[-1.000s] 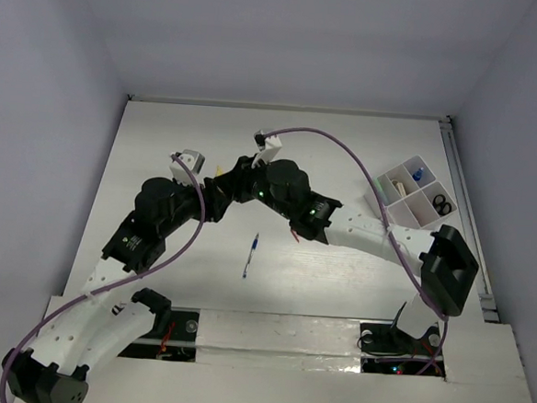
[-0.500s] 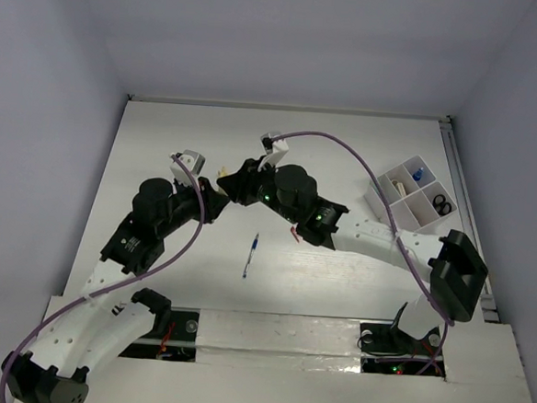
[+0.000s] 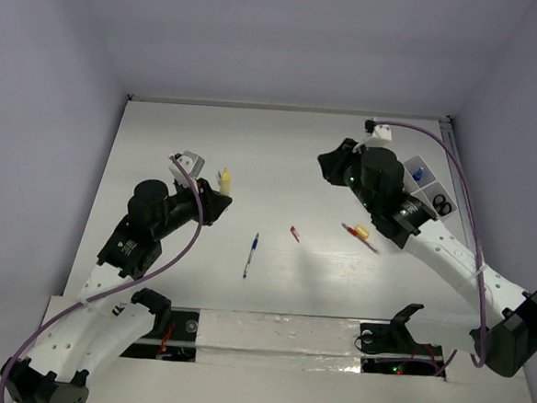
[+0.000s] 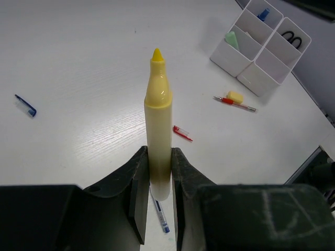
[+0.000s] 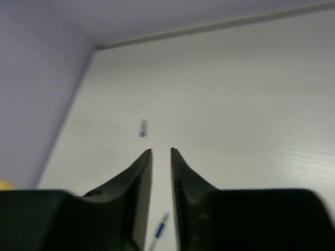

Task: Sort the stationery into containers
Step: Pick up the pen cap from the center of the board.

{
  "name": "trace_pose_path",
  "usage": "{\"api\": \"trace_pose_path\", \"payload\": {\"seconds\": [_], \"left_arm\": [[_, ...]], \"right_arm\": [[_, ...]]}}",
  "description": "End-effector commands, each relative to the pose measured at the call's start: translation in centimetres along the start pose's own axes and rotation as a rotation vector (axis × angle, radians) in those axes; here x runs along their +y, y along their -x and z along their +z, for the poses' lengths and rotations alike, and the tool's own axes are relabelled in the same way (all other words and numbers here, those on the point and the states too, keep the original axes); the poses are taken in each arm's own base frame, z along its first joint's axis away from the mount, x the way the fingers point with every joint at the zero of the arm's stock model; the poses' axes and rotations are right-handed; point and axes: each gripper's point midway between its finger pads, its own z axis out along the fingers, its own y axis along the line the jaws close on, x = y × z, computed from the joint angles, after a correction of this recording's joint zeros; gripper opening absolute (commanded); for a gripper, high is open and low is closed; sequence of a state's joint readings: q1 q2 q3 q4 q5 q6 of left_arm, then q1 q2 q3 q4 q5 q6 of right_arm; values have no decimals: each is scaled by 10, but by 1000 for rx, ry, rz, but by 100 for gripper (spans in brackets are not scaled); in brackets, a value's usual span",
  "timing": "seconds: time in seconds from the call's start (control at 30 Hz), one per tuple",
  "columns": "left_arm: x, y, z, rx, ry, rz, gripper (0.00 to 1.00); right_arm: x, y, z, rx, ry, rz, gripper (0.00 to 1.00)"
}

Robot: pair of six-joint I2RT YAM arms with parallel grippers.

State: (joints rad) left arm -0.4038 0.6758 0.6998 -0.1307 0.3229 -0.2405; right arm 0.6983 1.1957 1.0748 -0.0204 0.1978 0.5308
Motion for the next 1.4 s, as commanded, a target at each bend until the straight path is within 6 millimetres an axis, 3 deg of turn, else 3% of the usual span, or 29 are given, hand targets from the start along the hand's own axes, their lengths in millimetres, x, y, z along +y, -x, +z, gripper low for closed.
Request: {"api": "trace_pose_path", "payload": {"seconds": [0.0,0.03,0.07,0.17,0.2,0.23,0.33,0.4,0.53,0.6,0.8,0.97,1.17,1.37], "left_arm": [[-13,23,-5,-76,-59,40,0],[-15,21,-4,-71,-65,41,0],[-16,21,-5,-71,-65,43,0],[-18,21,-6,-72,-72,47,0],[-18,22,-7,-75,-71,48,0],[-18,22,-7,-79,-69,48,0],[-18,22,-10,-83,-60,53,0],[-20,20,-9,-76,-65,53,0],[-26,20,-11,-78,-81,60,0],[-25,20,-11,-79,-78,61,0],[-28,19,-11,-77,-83,66,0],[-32,18,-12,-75,-92,72,0],[-34,19,-13,-78,-96,76,0],[-33,20,-13,-80,-91,77,0]], "right_arm": [[-99,-60,-27,227,-353,-109,21],[-121,-67,-38,267,-438,-129,13],[-141,-74,-45,291,-497,-132,12],[-172,-90,-59,363,-588,-133,16],[-187,-97,-63,383,-631,-130,21],[-195,-102,-67,407,-661,-126,37],[-219,-118,-74,451,-735,-118,58],[-228,-126,-75,479,-761,-124,59],[-254,-129,-80,552,-811,-156,44],[-256,-132,-75,591,-777,-138,40],[-256,-139,-66,720,-750,-169,43],[-256,-153,-69,825,-731,-173,47],[-265,-155,-81,917,-770,-220,49],[-268,-159,-80,982,-743,-260,53]]}}
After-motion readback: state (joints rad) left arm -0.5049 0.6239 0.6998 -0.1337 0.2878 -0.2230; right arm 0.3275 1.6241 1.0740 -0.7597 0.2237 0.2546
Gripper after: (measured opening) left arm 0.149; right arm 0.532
